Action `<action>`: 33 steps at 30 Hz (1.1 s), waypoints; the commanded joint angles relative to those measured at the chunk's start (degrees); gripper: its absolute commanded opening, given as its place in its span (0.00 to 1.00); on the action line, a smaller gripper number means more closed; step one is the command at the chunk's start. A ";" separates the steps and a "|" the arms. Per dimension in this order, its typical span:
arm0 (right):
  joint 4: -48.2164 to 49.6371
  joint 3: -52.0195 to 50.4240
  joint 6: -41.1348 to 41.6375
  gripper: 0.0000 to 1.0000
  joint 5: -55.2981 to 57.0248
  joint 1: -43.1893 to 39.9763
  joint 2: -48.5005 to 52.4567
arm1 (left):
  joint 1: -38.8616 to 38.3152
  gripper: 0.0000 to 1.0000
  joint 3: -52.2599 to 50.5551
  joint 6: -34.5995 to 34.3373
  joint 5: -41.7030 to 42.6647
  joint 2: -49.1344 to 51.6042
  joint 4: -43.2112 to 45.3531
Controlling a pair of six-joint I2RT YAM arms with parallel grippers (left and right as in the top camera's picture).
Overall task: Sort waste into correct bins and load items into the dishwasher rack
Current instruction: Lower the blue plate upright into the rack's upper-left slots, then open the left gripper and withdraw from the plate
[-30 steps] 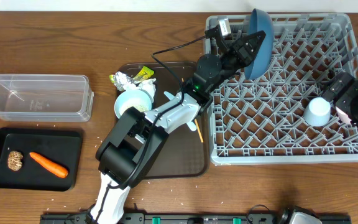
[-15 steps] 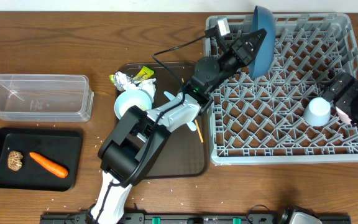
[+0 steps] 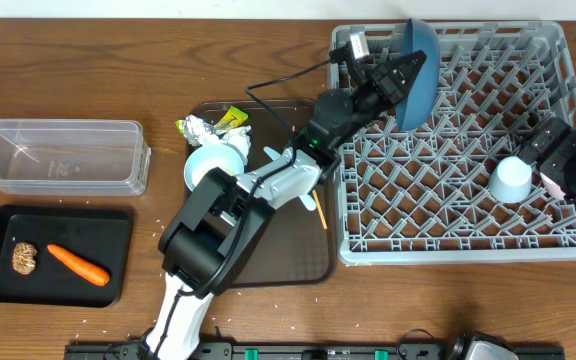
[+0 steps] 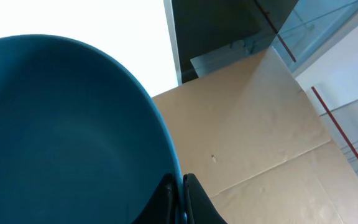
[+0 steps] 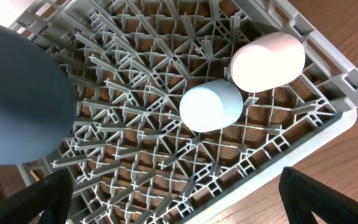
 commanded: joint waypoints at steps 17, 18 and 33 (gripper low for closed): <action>0.24 0.52 -0.74 0.99 0.57 -0.33 0.04 | 7.93 0.94 1.18 5.38 20.85 0.46 -14.67; 0.24 0.52 -0.74 0.99 0.57 -0.33 0.04 | 8.44 0.97 1.18 5.62 21.35 0.46 -16.06; 1.75 0.52 -0.72 0.99 0.50 -0.31 0.04 | 18.29 0.98 1.20 14.38 30.10 -2.99 -28.52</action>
